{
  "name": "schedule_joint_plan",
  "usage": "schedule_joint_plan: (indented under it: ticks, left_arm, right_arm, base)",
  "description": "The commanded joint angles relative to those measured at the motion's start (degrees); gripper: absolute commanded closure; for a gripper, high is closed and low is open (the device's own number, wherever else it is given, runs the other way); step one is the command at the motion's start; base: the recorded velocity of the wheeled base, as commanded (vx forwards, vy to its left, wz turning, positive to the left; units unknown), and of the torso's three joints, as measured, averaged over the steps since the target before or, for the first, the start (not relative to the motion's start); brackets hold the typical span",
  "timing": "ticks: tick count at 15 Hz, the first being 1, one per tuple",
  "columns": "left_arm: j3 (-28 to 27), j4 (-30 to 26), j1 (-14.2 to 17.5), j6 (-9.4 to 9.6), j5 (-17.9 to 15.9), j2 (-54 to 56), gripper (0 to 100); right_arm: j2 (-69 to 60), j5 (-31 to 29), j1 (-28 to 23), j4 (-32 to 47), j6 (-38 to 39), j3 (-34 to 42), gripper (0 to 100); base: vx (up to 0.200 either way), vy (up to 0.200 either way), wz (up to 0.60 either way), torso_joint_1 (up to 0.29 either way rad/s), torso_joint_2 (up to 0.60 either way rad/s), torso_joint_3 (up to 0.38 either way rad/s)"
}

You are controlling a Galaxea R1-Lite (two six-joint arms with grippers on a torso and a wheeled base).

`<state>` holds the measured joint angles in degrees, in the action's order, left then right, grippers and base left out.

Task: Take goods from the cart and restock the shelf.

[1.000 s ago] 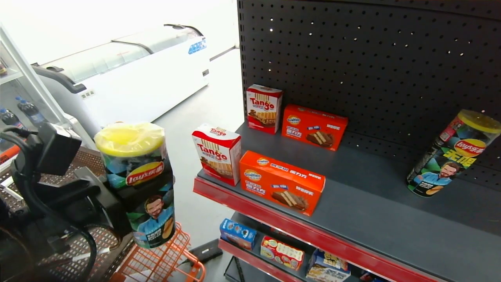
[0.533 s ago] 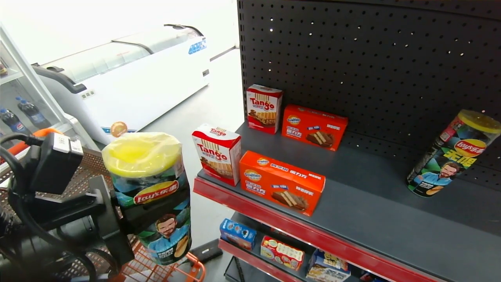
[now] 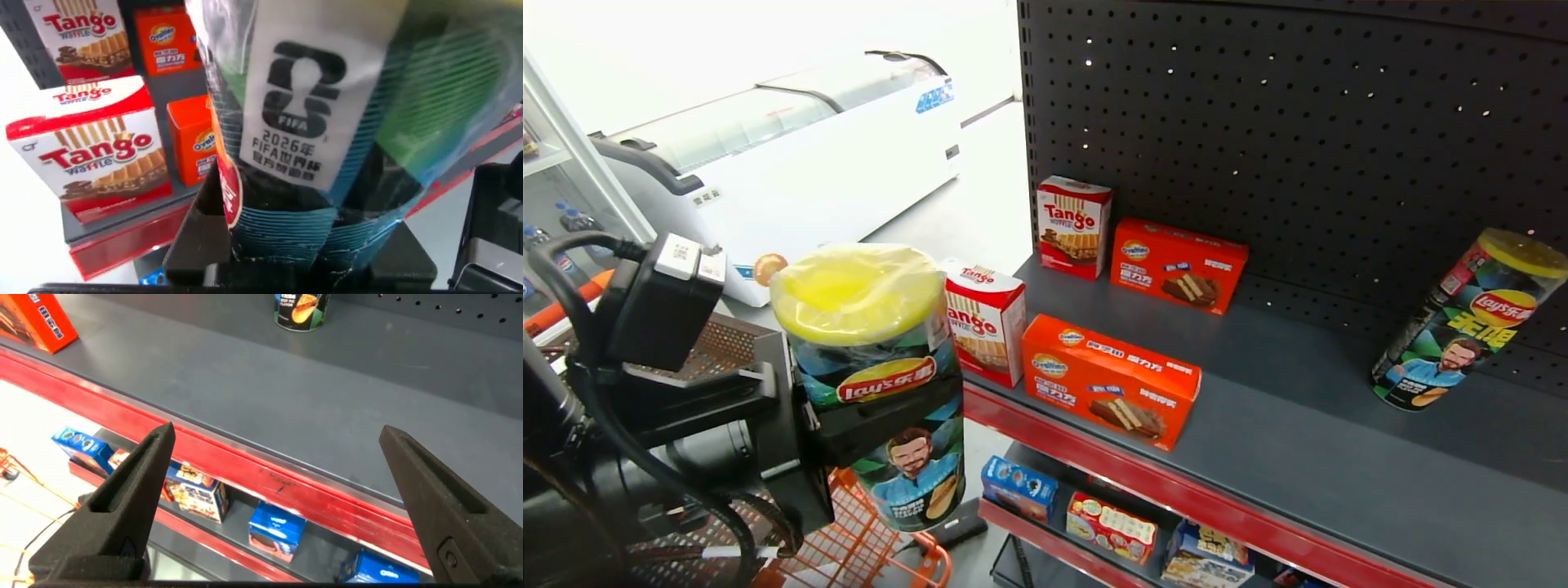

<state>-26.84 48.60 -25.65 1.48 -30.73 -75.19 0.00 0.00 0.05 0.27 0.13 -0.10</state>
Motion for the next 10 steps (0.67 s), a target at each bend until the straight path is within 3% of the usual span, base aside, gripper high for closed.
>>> schedule_joint_plan:
  ticks: [1, 10]
  left_arm:
    - [-0.7, 0.1, -0.9, -0.07, -0.3, -1.4, 100]
    - [-0.8, 0.1, -4.6, -1.12, -0.3, -0.7, 100]
  right_arm:
    - [0.0, 0.0, 0.0, 0.0, 0.2, 0.0, 0]
    - [0.0, 0.0, 0.0, 0.0, 0.1, 0.0, 0]
  base:
    - [0.000, 0.000, -0.60, 0.002, 0.00, -0.007]
    - [0.000, 0.000, -0.60, 0.001, 0.00, 0.003]
